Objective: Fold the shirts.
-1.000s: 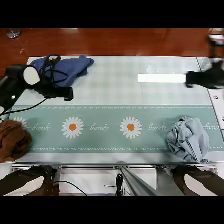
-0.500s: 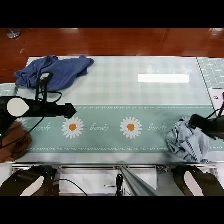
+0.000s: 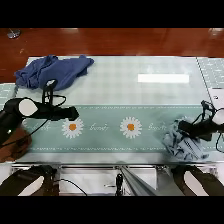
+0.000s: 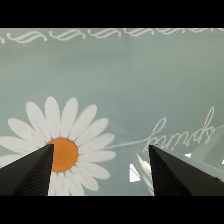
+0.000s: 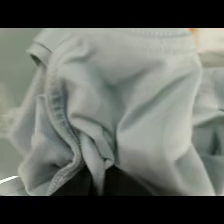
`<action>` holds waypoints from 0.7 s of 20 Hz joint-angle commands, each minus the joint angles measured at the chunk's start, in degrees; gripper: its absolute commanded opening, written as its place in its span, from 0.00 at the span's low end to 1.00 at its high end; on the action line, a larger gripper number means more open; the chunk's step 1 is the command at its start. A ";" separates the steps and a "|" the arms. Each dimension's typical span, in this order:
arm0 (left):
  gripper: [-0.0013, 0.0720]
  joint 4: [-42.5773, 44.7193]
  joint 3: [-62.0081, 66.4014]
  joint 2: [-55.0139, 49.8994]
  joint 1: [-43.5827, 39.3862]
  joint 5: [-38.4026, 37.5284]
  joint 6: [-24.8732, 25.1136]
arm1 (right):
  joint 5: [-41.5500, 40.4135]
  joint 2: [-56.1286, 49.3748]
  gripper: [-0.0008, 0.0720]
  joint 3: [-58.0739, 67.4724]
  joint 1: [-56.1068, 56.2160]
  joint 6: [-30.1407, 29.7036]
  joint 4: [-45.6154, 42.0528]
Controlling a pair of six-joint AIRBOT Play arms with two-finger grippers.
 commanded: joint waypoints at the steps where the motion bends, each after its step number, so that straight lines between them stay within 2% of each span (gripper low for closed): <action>1: 0.98 4.90 5.46 -0.55 4.46 -1.53 -0.22 | -2.40 2.34 0.05 10.62 -0.33 -9.92 15.39; 4: 0.98 4.68 13.38 -0.09 9.97 -7.19 -0.24 | -2.12 5.35 0.05 26.73 -0.20 -10.64 17.66; 6: 0.98 -0.90 14.32 1.68 10.58 -7.96 1.18 | -2.10 6.67 0.05 36.41 -0.20 -11.89 19.41; 8: 0.98 -7.10 13.66 4.33 9.33 -7.93 6.69 | -1.86 6.93 0.05 45.81 -0.20 -13.16 21.42; 9: 0.98 -7.80 13.11 5.20 8.33 -7.91 7.54 | -1.86 6.93 0.05 49.88 -0.20 -13.90 22.34; 14: 0.98 -7.80 10.23 5.64 4.37 -7.19 7.52 | -2.25 6.71 0.05 63.25 -0.20 -17.29 25.70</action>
